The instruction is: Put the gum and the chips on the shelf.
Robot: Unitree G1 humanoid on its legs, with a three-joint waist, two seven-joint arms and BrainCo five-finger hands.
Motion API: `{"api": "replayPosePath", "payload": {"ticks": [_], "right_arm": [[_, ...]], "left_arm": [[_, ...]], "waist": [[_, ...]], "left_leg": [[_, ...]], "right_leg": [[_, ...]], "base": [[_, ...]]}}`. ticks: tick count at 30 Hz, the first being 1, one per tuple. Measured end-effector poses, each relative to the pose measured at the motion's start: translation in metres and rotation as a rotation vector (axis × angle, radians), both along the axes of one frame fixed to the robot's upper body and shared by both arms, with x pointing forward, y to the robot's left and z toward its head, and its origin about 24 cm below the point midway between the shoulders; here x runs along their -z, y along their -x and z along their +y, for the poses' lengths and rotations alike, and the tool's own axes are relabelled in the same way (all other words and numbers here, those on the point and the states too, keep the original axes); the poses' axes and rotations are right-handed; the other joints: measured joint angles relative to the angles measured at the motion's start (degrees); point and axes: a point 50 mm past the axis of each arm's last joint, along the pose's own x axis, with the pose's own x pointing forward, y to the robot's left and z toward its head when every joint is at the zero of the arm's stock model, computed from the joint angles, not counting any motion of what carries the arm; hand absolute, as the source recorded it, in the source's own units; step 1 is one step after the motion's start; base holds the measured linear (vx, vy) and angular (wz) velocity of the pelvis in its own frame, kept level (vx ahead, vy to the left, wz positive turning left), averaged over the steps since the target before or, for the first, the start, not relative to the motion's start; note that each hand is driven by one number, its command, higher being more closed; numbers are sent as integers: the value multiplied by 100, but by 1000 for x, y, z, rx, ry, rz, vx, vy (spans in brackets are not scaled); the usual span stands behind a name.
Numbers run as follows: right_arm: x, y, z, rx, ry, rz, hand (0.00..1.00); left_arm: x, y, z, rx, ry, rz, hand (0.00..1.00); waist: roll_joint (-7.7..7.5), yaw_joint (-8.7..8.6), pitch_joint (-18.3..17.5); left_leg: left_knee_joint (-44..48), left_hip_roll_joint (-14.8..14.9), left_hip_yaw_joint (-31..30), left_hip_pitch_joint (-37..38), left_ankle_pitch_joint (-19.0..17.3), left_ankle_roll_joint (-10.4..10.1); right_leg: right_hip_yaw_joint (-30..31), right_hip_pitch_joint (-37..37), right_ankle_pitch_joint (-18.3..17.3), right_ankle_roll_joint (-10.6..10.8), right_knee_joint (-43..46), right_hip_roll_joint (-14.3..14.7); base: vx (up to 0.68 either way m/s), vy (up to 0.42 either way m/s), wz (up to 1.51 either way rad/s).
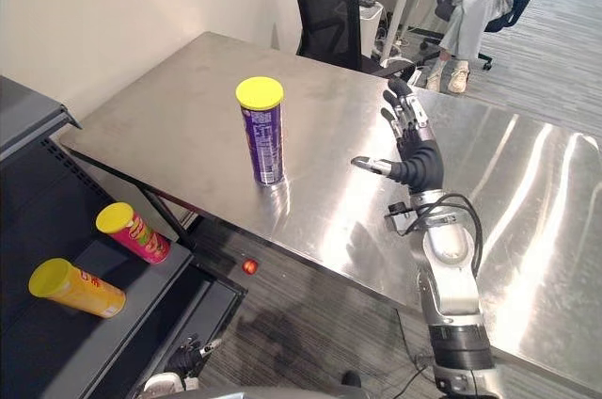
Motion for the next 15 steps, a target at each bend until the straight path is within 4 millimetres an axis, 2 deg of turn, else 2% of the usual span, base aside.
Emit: {"api": "replayPosePath", "payload": {"ticks": [8,15], "right_arm": [[20,-10,2,-9,-17,110,0],[24,-18,8,-31,-11,139,0]], "left_arm": [[0,0,0,5,-3,-1,0],[-2,-4,1,8,-5,-14,0]], "waist": [[-2,0,13],[-7,12,117]], "left_leg": [[19,11,-173,-25,2,3],[34,11,-200,-38,19,19]], "right_leg": [[-240,108,-1,-1,0,-9],[-267,120,-3,-3,0,-12]], "base": [[-7,-34,10],[-34,-37,2]]}}
